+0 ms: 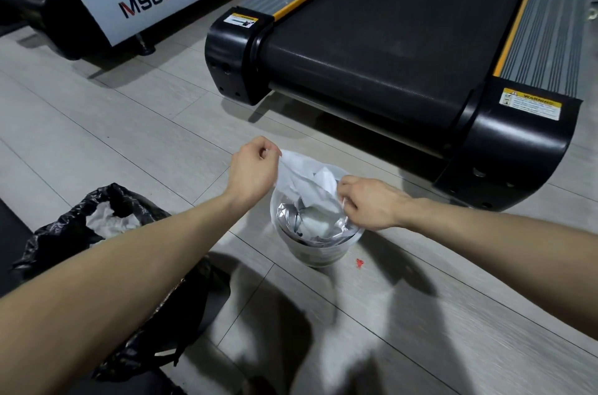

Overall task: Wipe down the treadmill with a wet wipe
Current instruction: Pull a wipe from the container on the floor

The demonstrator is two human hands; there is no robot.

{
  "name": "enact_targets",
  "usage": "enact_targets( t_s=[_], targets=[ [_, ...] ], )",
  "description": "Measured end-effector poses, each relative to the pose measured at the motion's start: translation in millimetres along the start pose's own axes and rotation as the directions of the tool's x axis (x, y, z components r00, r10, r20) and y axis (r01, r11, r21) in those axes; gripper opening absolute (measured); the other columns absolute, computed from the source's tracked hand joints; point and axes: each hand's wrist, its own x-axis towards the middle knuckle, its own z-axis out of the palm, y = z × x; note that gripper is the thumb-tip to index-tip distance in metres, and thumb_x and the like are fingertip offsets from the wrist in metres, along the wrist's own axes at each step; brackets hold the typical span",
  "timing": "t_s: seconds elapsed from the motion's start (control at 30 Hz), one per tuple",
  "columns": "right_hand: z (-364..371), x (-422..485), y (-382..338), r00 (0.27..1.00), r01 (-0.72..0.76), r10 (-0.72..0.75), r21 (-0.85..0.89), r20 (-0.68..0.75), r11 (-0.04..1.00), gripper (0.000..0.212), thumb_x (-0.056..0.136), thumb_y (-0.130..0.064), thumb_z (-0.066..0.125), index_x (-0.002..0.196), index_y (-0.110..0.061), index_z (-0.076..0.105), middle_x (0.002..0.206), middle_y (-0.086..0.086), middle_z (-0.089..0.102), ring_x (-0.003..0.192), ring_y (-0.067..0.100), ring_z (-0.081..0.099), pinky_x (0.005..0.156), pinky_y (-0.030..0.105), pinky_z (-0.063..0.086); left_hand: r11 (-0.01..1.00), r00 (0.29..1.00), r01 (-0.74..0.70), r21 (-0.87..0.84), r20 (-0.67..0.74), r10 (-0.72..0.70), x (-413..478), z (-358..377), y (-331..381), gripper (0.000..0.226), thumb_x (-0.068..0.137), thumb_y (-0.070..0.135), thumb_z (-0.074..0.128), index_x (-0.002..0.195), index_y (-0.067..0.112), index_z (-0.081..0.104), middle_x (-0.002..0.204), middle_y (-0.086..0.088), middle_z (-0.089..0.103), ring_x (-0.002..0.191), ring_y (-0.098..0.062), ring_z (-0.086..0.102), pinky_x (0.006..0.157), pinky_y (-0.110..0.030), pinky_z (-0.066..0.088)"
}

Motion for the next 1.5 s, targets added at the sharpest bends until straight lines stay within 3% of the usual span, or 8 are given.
enact_targets(
  t_s=[0.1, 0.23, 0.4, 0.67, 0.9, 1.13, 1.37, 1.5],
  targets=[
    [1.3, -4.2, 1.5, 0.995, 0.002, 0.008, 0.101, -0.103, 0.995, 0.010, 0.094, -0.019, 0.048, 0.090, -0.020, 0.057, 0.096, -0.004, 0.062, 0.088, 0.021, 0.060, 0.083, 0.038, 0.051, 1.000, 0.998, -0.003, -0.005, 0.061, 0.003, -2.8, 5.3, 3.1, 0.021, 0.076, 0.044, 0.073, 0.085, 0.026, 0.065, 0.077, 0.006, 0.066, 0.068, -0.013, 0.063, 0.068, -0.035, 0.056],
    [4.2, -8.0, 5.0, 0.981, -0.028, 0.062, 0.182, -0.185, 0.983, 0.014, 0.098, -0.017, 0.051, 0.093, -0.016, 0.064, 0.095, -0.002, 0.068, 0.089, 0.020, 0.062, 0.080, 0.036, 0.048, 0.987, 0.997, -0.061, 0.146, 0.051, 0.054, 4.1, 10.3, -0.2, 0.025, 0.085, 0.014, 0.083, 0.095, 0.018, 0.059, 0.081, 0.000, 0.060, 0.050, -0.002, 0.050, 0.045, -0.014, 0.036],
    [2.2, -17.6, 13.8, 0.983, -0.045, 0.084, 0.227, -0.165, 0.973, 0.018, 0.102, -0.015, 0.053, 0.104, -0.018, 0.070, 0.090, -0.013, 0.066, 0.084, 0.007, 0.059, 0.071, 0.020, 0.038, 0.988, 0.998, -0.021, 0.154, -0.053, 0.029, 14.3, -5.7, -1.2, 0.040, 0.100, 0.008, 0.067, 0.140, 0.013, 0.062, 0.134, -0.010, 0.066, 0.122, -0.019, 0.065, 0.079, -0.013, 0.042],
    [-3.4, -16.0, 14.3, 0.983, -0.013, 0.046, 0.180, -0.179, 0.984, 0.022, 0.108, -0.029, 0.049, 0.093, -0.022, 0.063, 0.097, -0.003, 0.066, 0.091, 0.018, 0.061, 0.086, 0.043, 0.052, 0.981, 0.987, -0.045, 0.187, -0.145, 0.072, 18.4, -15.4, -6.1, 0.016, 0.104, 0.015, 0.058, 0.111, 0.016, 0.072, 0.096, -0.007, 0.071, 0.092, -0.026, 0.065, 0.075, -0.024, 0.040],
    [-9.8, -21.0, -3.9, 0.955, 0.071, 0.012, 0.267, -0.296, 0.961, 0.028, 0.105, -0.051, 0.061, 0.108, -0.024, 0.069, 0.100, -0.008, 0.073, 0.087, 0.011, 0.065, 0.071, 0.025, 0.047, 0.991, 0.995, -0.029, 0.131, -0.092, 0.041, 17.3, -13.7, 2.6, 0.023, 0.104, 0.023, 0.054, 0.117, 0.010, 0.066, 0.105, -0.011, 0.073, 0.100, -0.031, 0.068, 0.086, -0.040, 0.055],
    [-4.2, -32.5, -1.6, 0.955, 0.075, 0.012, 0.282, -0.296, 0.956, 0.033, 0.099, -0.030, 0.075, 0.079, -0.036, 0.049, 0.063, -0.013, 0.062, 0.067, 0.002, 0.062, 0.056, 0.016, 0.041, 0.995, 0.971, 0.087, 0.057, -0.230, -0.072, 25.8, -26.7, -2.6, 0.025, 0.106, 0.020, 0.053, 0.126, 0.008, 0.063, 0.116, -0.016, 0.071, 0.107, -0.036, 0.066, 0.094, -0.044, 0.056],
    [-5.3, -37.8, 30.8, 0.951, 0.006, 0.044, 0.159, -0.306, 0.987, 0.016, 0.092, -0.017, 0.064, 0.084, -0.028, 0.055, 0.088, -0.010, 0.065, 0.082, 0.013, 0.060, 0.071, 0.035, 0.048, 0.985, 0.879, 0.170, -0.035, -0.447, -0.168, 39.8, -58.0, -5.2, 0.024, 0.109, 0.014, 0.045, 0.126, 0.010, 0.062, 0.112, -0.007, 0.061, 0.097, -0.026, 0.056, 0.083, -0.032, 0.044],
    [-11.3, -28.9, 20.1, 0.933, 0.041, 0.043, 0.225, -0.357, 0.973, 0.011, 0.095, -0.019, 0.063, 0.096, -0.030, 0.061, 0.092, -0.010, 0.071, 0.084, 0.011, 0.065, 0.073, 0.036, 0.054, 0.990, 0.955, 0.127, -0.066, -0.260, -0.140, 37.9, -58.9, -9.5, 0.023, 0.104, 0.021, 0.053, 0.123, 0.018, 0.066, 0.111, -0.003, 0.070, 0.102, -0.028, 0.068, 0.094, -0.043, 0.059]
  ],
)
